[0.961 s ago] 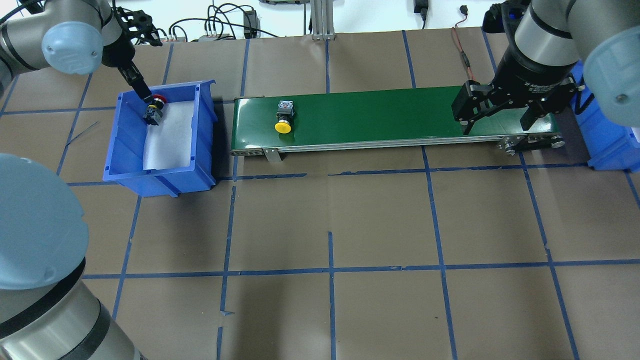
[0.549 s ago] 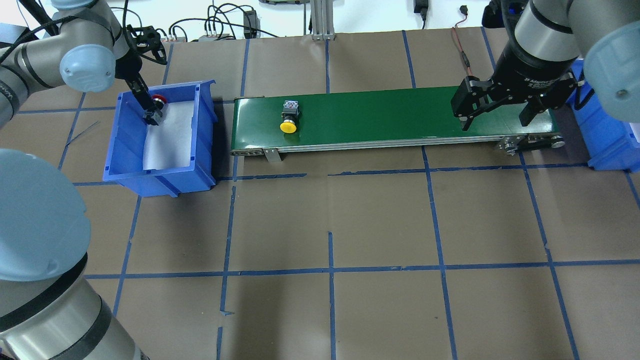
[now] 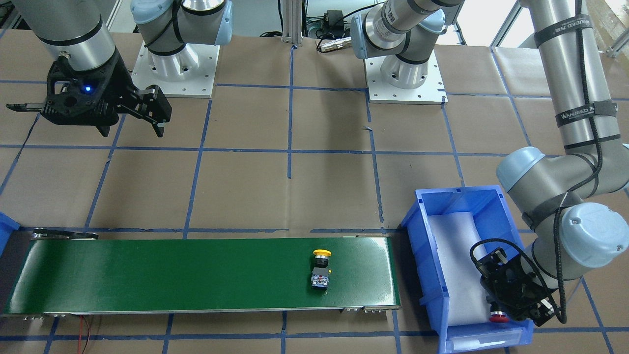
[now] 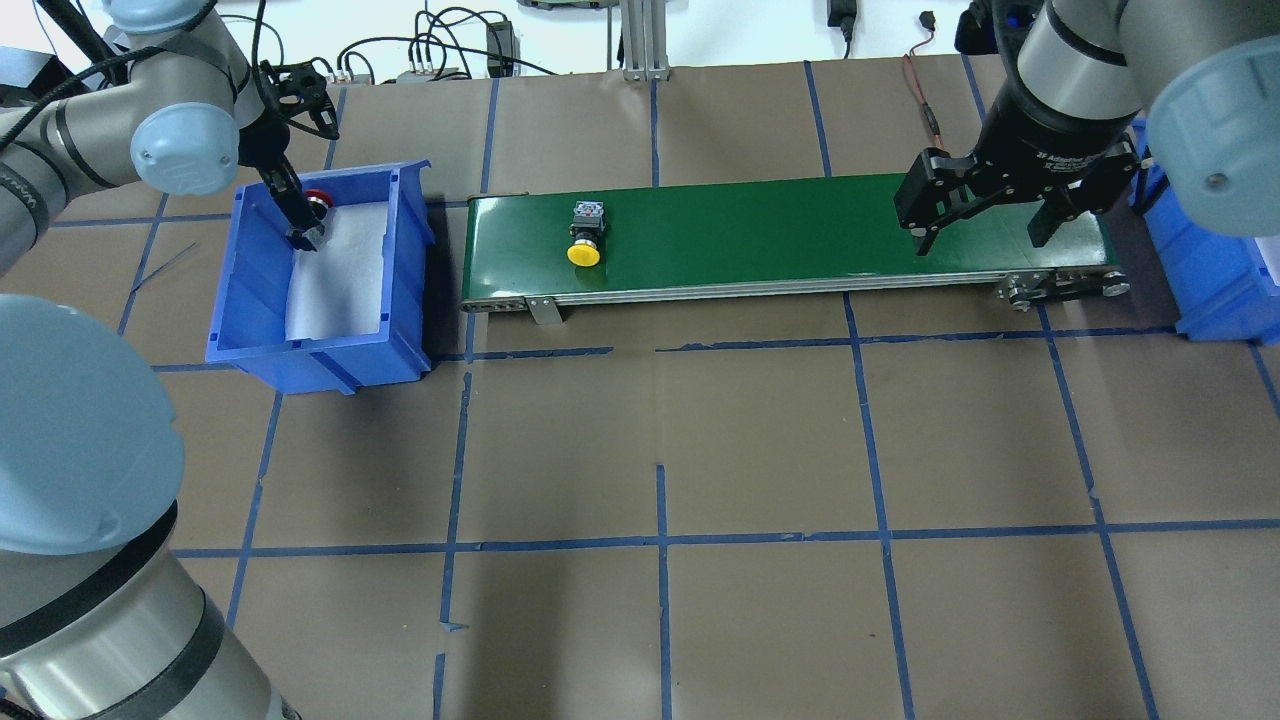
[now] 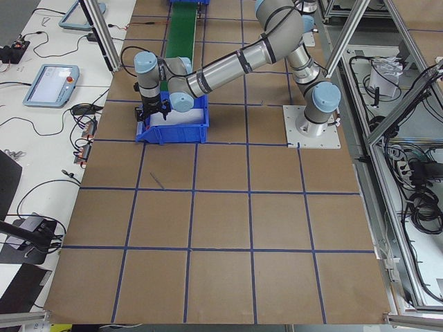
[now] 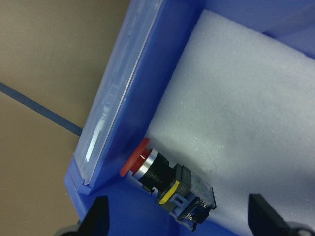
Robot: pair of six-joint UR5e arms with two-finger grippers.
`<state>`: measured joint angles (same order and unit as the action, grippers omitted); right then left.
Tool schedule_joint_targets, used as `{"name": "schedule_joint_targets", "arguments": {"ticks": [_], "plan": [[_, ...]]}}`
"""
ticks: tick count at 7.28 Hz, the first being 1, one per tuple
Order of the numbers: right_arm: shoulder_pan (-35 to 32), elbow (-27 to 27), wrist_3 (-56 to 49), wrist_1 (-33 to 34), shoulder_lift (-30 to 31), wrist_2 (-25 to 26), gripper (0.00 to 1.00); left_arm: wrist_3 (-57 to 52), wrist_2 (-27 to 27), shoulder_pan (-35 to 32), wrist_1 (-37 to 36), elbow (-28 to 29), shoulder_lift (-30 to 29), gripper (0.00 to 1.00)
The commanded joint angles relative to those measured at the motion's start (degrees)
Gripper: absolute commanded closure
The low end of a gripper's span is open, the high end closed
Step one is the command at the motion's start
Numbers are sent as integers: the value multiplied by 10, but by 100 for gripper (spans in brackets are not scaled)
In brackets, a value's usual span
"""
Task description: Transport two buttons from left to right
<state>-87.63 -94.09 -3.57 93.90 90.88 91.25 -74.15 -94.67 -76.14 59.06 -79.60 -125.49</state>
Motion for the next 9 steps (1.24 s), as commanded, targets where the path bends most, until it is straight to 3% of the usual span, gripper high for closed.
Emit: {"name": "schedule_joint_targets", "arguments": {"ticks": [1,9], "plan": [[0,-2,0,1,-1,2,0,10,2,0,-1,-6,-4,1],[-1,13,5,-2,-3,0,0,22,15,10,-1,-13,-14,2]]}}
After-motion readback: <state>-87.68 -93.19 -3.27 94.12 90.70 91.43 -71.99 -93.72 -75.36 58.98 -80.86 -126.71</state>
